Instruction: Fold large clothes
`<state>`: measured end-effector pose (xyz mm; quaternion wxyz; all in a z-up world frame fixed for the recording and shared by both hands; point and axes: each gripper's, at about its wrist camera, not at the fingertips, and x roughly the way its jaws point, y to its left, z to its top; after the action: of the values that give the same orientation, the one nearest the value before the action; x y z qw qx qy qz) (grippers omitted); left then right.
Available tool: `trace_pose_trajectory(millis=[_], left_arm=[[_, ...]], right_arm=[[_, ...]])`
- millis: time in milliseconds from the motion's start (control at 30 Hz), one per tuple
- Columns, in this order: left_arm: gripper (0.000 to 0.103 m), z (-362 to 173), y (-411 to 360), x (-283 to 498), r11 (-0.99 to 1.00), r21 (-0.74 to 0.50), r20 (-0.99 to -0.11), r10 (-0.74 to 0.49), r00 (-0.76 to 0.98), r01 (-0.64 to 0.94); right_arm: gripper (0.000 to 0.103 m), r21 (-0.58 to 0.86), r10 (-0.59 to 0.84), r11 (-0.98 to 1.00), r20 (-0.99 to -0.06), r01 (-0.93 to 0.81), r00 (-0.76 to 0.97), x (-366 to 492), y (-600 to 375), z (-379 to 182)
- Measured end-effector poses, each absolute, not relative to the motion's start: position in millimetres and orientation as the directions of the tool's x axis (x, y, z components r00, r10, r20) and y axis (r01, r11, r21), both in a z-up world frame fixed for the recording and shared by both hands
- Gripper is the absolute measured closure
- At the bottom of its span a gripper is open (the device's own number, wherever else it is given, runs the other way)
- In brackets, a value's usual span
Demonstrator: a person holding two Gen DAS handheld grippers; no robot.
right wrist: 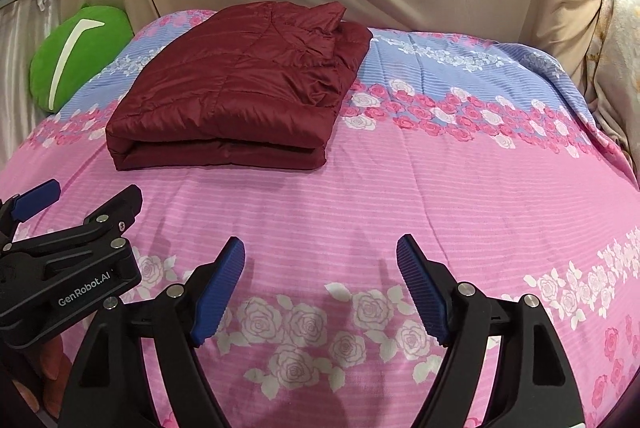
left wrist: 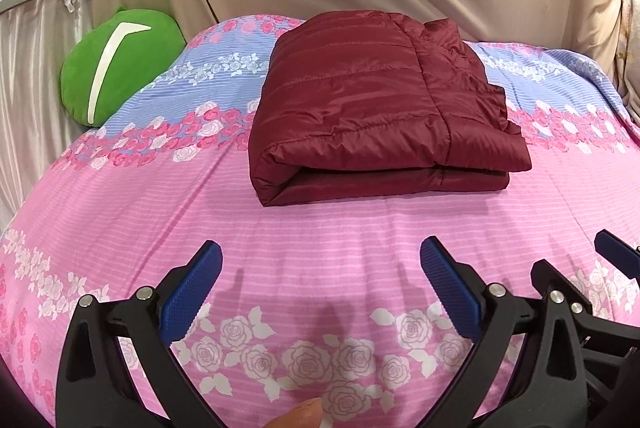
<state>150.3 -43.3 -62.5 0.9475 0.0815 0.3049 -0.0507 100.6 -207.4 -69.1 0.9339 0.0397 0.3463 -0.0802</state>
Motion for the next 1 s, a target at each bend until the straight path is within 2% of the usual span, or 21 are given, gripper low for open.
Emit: trace_pose_trajectory(millis=[1000], left_arm=[[0.006, -67.0, -43.6, 151.2, 0.982, 0.122, -0.596, -0.045, 0.802, 0.146]], right_arm=[[0.027, 0.021, -0.122, 0.984, -0.653, 0.179, 0.747, 100.4, -209.8, -70.1]])
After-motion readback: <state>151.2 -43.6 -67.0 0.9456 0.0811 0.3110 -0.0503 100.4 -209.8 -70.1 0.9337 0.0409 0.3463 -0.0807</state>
